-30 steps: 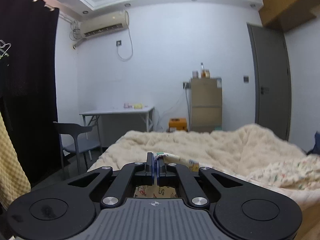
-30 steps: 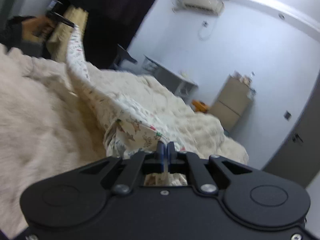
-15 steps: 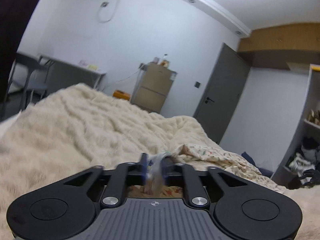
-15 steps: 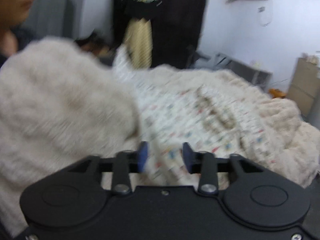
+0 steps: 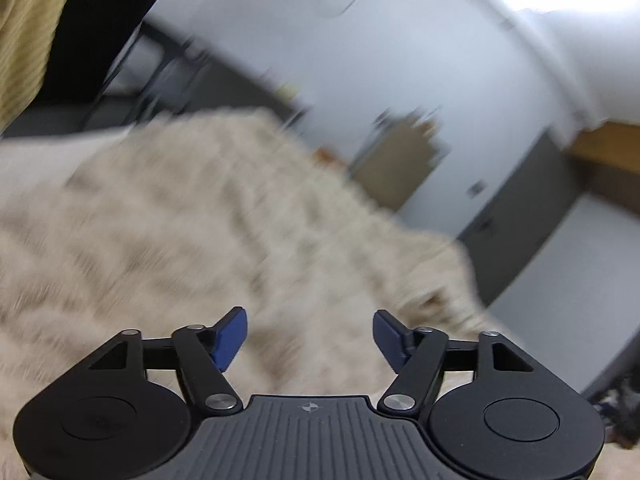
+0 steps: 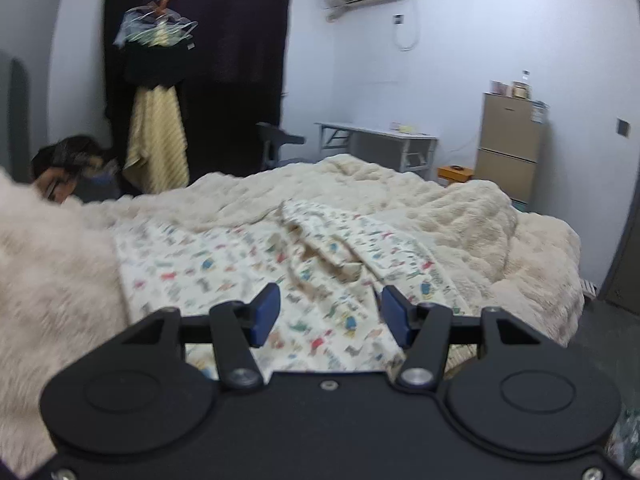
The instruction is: Fold clothes
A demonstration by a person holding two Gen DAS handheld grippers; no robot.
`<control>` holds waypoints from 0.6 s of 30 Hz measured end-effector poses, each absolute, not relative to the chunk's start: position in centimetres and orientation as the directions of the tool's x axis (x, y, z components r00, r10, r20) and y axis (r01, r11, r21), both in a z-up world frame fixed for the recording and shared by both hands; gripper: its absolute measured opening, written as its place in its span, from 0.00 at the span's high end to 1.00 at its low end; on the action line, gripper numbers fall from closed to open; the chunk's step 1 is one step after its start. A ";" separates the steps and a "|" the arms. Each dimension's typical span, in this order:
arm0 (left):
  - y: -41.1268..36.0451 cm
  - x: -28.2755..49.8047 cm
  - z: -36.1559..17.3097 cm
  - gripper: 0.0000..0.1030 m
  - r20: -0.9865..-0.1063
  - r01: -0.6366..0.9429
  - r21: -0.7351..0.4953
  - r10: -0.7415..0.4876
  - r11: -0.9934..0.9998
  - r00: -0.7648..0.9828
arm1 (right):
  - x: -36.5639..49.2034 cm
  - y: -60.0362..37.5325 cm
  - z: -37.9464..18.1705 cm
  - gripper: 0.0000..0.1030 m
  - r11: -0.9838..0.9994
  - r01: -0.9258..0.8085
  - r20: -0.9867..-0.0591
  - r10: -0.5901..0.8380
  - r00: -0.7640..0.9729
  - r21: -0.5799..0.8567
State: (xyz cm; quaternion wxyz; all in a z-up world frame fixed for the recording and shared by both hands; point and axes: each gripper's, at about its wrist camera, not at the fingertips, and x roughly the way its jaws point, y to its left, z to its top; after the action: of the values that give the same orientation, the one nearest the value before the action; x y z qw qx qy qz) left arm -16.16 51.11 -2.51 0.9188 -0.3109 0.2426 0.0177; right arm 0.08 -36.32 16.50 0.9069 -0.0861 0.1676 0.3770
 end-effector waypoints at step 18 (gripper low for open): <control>45.5 -7.3 -0.1 1.00 -0.620 -0.221 -0.071 0.131 0.973 0.774 | 1.7 -32.3 14.2 0.47 0.674 -0.738 -0.471 0.640 0.607 -0.037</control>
State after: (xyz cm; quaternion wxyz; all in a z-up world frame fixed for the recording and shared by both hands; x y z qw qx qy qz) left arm -7.27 45.50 -0.15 0.9392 -0.0700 0.3228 0.0937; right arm 1.71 -32.29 14.25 0.8891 -0.1143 0.2153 0.3873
